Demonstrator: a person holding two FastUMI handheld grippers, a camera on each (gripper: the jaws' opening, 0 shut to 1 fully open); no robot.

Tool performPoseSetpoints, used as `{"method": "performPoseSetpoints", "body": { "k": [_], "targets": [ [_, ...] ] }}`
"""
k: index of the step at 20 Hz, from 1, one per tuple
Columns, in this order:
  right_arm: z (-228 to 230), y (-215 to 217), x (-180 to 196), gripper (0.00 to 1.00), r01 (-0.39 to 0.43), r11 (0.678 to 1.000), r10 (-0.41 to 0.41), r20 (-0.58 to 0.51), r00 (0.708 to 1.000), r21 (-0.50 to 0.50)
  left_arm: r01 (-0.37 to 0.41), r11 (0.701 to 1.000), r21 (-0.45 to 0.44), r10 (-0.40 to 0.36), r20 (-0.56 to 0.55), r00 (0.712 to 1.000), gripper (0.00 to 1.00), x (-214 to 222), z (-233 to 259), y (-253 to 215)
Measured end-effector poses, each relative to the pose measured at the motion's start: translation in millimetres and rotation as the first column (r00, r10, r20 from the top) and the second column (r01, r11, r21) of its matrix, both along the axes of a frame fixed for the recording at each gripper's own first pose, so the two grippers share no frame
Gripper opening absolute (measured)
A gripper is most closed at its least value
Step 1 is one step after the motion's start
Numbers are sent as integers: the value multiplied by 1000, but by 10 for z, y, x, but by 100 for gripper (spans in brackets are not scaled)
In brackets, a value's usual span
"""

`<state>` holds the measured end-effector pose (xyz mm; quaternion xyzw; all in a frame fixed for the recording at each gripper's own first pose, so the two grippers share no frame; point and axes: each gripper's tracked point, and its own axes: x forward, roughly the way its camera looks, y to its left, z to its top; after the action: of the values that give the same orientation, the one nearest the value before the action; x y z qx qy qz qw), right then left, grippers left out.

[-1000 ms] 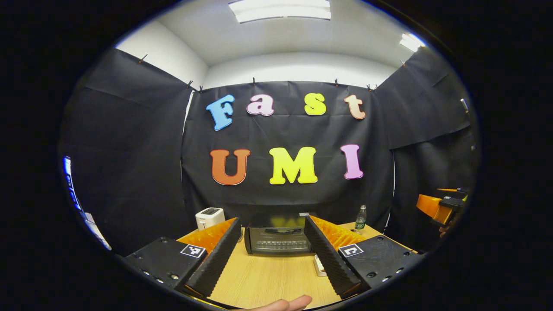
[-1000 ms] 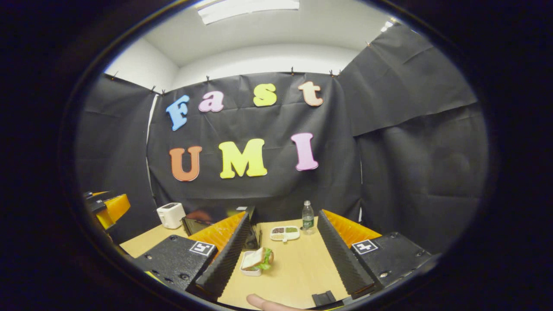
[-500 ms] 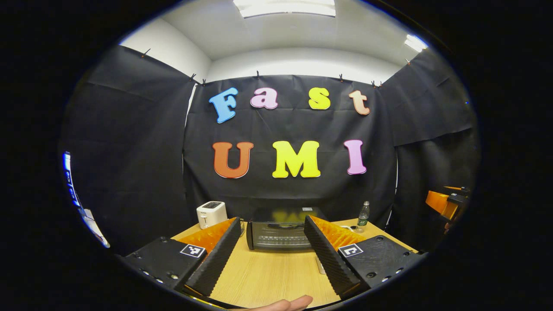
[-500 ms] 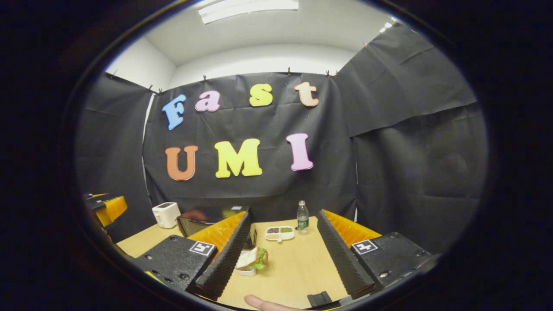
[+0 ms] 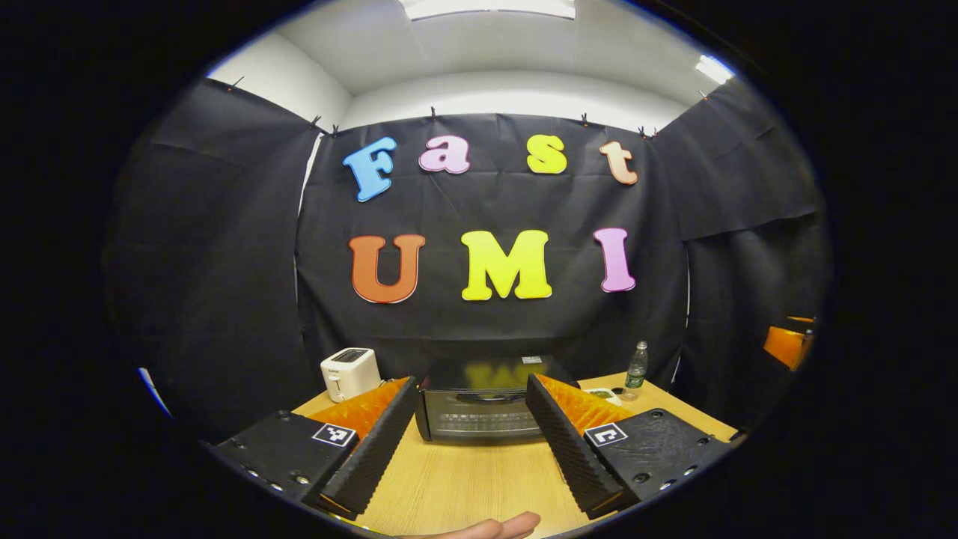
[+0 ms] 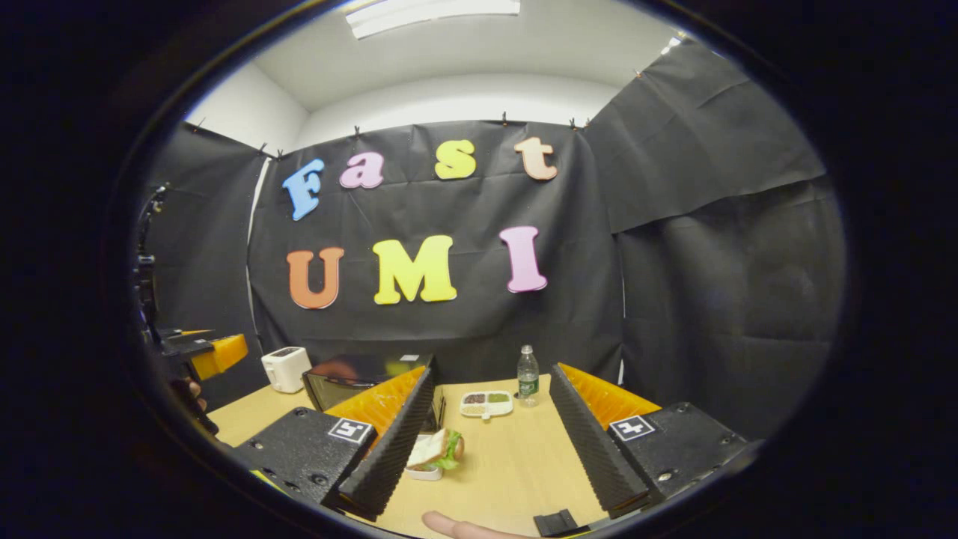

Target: Open the electric oven with the left hand, put the food in, and close the electric oven.

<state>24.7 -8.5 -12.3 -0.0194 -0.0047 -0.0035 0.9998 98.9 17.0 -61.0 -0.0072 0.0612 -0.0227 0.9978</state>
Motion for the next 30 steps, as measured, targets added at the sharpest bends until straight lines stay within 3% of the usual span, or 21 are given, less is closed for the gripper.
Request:
{"method": "performPoseSetpoints", "body": {
  "k": [1, 3, 4, 5, 6, 9, 10, 14, 15, 17, 18, 19, 21, 22, 23, 24, 25, 26, 27, 28, 30],
  "targets": [
    [-6, -6, 52, 89, -3, 1000, 3, -3, 1000, -1, 4, 1000, -3, -4, -23, 1000, 95, 158, -100, -24],
    [-48, -36, 156, 89, -8, 1000, 8, -8, 1000, -11, 19, 999, -31, -22, -97, 995, 95, 434, -365, -84],
    [-67, -31, 214, 100, -14, 1000, 14, -10, 1000, -12, 28, 998, -53, -35, -126, 991, 95, 575, -459, -127],
    [-88, -38, 264, 89, -20, 1000, 20, -17, 1000, -9, 35, 997, -73, -46, -148, 988, 87, 711, -534, -167],
    [-132, -64, 314, 89, -20, 1000, 20, -25, 1000, -2, 41, 995, -87, -56, -172, 984, 95, 860, -620, -207],
    [-245, -150, 419, 89, -19, 1000, 18, -53, 998, -16, 56, 996, -75, -72, -236, 969, 93, 1240, -914, -320],
    [-262, -200, 445, 100, -12, 1000, 11, -53, 999, -26, 51, 997, -61, -65, -252, 965, 93, 1367, -1001, -321],
    [-343, -312, 546, 89, -13, 999, 10, -57, 998, -41, 78, 996, -48, -88, -284, 955, 93, 1761, -1240, -481],
    [-359, -350, 568, 100, -11, 999, 8, -57, 998, -39, 79, 996, -45, -89, -300, 950, 93, 1819, -1311, -521],
    [-391, -433, 605, 100, -5, 1000, 3, -55, 998, -29, 82, 996, -27, -86, -342, 936, 93, 1917, -1470, -564],
    [-422, -446, 614, 89, -13, 1000, 11, -57, 998, -24, 73, 997, -17, -74, -363, 929, 93, 1964, -1548, -551],
    [-434, -415, 621, 100, -37, 999, 36, -54, 998, -18, 64, 998, -16, -65, -393, 917, 94, 1981, -1633, -549],
    [-454, -366, 616, 100, -80, 997, 80, -52, 995, -8, 79, 997, -22, -81, -414, 907, 94, 2035, -1743, -591],
    [-467, -388, 608, 90, -92, 996, 92, -45, 995, -7, 58, 998, 12, -48, -418, 907, 94, 2065, -1768, -539],
    [-458, -400, 593, 100, -101, 995, 100, -36, 994, -9, 69, 998, 1, -63, -417, 907, 96, 2043, -1732, -556],
    [-467, -411, 585, 100, -102, 995, 101, -32, 994, -13, 69, 998, 5, -60, -411, 910, 87, 2088, -1755, -568],
    [-464, -436, 580, 89, -99, 995, 99, -27, 995, -17, 68, 998, 3, -60, -448, 892, 94, 2058, -1834, -577],
    [-454, -461, 580, 100, -93, 995, 93, -21, 995, -23, 71, 997, 7, -60, -446, 893, 95, 2043, -1805, -582],
    [-431, -485, 569, 89, -84, 996, 84, -12, 996, -28, 73, 997, 8, -61, -453, 889, 84, 2054, -1827, -580],
    [-411, -500, 564, 100, -78, 996, 78, -5, 997, -31, 73, 997, 6, -62, -456, 888, 96, 2039, -1811, -567],
    [-408, -491, 532, 89, -77, 996, 77, -3, 997, -33, 70, 998, 3, -60, -464, 884, 97, 1997, -1837, -580]
  ]
}}
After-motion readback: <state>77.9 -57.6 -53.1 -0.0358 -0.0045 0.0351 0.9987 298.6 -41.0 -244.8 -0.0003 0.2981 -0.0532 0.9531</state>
